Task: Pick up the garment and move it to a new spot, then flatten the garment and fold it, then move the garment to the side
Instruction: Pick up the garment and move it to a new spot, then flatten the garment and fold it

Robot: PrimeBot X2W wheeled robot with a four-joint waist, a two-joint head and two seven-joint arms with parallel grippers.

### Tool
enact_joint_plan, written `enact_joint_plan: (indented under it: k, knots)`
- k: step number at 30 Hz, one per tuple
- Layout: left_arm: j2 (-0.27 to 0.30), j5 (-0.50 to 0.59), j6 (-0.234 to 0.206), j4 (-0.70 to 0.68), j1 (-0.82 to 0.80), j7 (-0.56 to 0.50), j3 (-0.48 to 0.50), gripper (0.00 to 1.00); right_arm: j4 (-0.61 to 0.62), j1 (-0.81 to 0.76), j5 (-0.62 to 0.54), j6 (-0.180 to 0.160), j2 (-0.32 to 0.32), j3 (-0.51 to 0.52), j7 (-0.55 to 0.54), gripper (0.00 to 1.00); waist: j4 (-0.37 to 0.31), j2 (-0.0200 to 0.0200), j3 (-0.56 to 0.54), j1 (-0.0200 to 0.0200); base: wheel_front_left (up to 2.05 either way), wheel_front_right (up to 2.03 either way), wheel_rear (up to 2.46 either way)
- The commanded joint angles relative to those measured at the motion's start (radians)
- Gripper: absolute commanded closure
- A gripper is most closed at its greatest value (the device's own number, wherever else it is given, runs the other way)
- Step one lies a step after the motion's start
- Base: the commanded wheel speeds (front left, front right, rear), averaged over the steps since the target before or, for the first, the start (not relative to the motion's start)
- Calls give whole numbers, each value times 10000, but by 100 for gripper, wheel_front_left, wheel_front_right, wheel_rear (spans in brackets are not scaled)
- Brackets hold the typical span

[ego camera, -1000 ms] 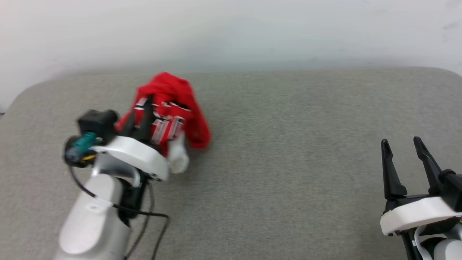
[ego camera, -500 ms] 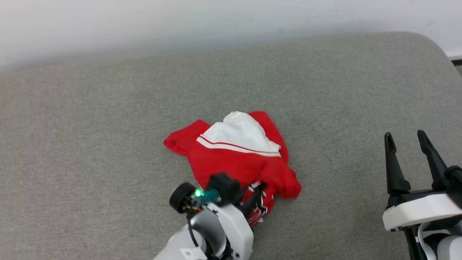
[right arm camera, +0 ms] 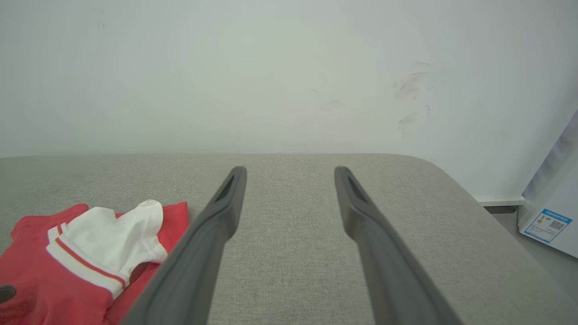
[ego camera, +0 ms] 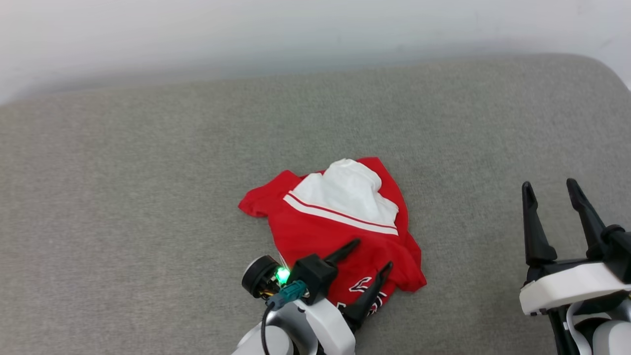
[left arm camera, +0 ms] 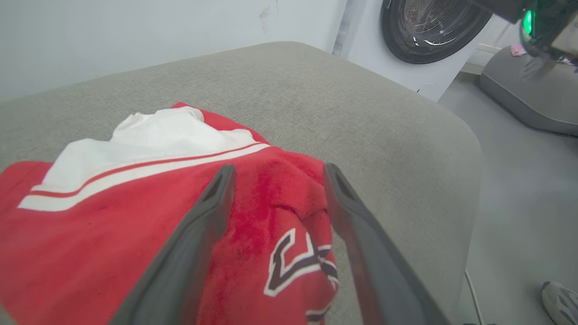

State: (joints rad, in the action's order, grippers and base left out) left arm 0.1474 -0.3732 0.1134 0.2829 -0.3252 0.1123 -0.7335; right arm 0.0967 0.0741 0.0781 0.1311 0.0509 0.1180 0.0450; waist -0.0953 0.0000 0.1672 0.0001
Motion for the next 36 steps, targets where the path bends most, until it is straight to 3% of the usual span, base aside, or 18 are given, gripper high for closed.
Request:
enact_joint_plan:
  k: [1,12,21,28,36]
  knots:
    - [-43,21,-190,-168,36,397,164,0,-6,-189,-81,-7,-8,-36,-70,0,304,0,-448,-1,0,0,0]
    - [61,-521,-1413,-590,609,1265,1576,0,114,-736,-6,-7,-8,-51,-406,0,1007,0,-1337,-1,0,0,0]
    - [863,-629,-2462,-947,1408,1489,3120,0,80,-1259,254,-7,-8,-89,-511,0,1355,0,-1791,-1,0,0,0]
    - [1419,-531,-2719,-1336,2103,1528,3663,0,-69,-1450,306,-7,-8,19,-472,0,1425,0,-2017,-1,0,0,0]
    - [1427,-492,-2765,-1556,2391,1536,3610,0,-86,-1652,394,-7,-8,66,-607,0,1390,0,-2110,-1,0,0,0]
